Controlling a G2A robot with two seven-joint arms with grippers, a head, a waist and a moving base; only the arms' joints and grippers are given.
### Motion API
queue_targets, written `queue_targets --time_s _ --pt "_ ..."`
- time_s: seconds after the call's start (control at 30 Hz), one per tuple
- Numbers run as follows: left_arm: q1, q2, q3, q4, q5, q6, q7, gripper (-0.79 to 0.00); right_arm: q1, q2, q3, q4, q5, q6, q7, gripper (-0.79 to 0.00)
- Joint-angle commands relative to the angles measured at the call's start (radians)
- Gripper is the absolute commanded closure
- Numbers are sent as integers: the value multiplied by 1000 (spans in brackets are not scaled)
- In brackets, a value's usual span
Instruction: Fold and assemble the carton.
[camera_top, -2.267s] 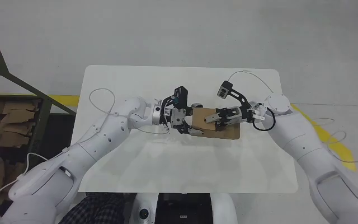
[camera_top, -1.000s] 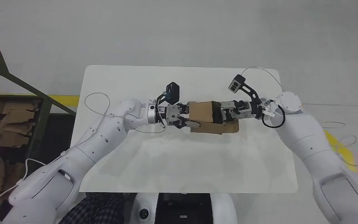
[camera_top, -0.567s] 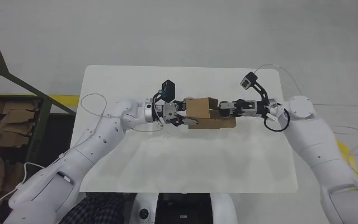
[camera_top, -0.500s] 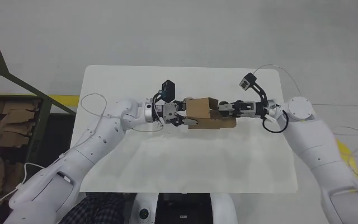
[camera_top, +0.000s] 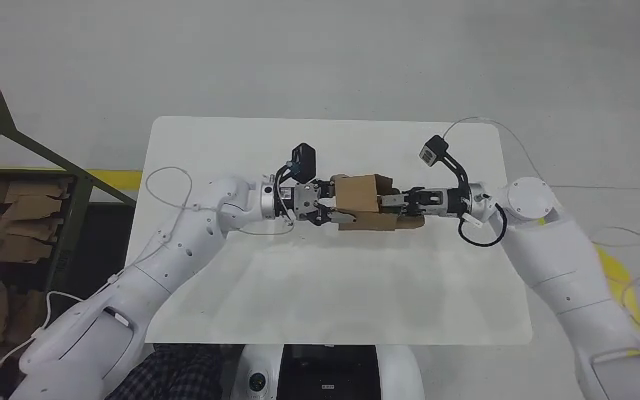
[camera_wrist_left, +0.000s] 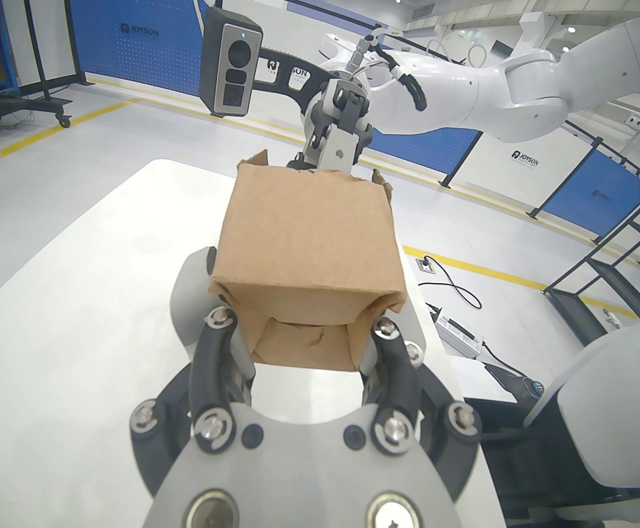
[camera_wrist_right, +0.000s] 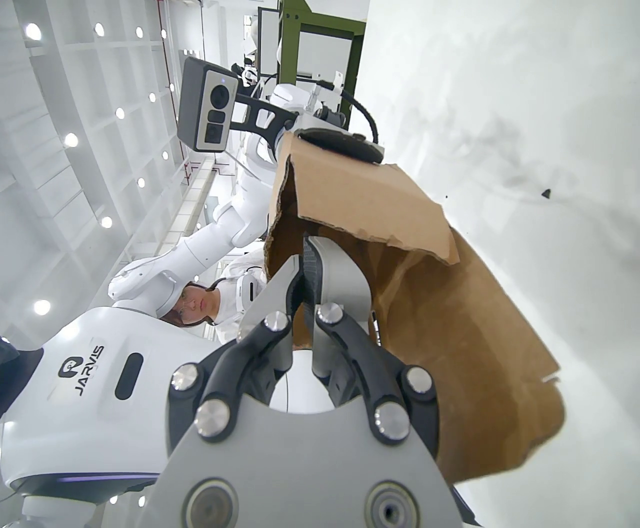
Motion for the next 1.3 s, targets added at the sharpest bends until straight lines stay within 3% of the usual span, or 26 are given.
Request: queue_targets --time_s 0.0,1.27 --pt "-1 -2 -2 2 0 0 -2 -514 -4 -1 2 -7 -4 3 -6 0" --pt "-7 -24 8 -17 -12 0 -11 -523 58 -80 -107 53 19 -10 10 0"
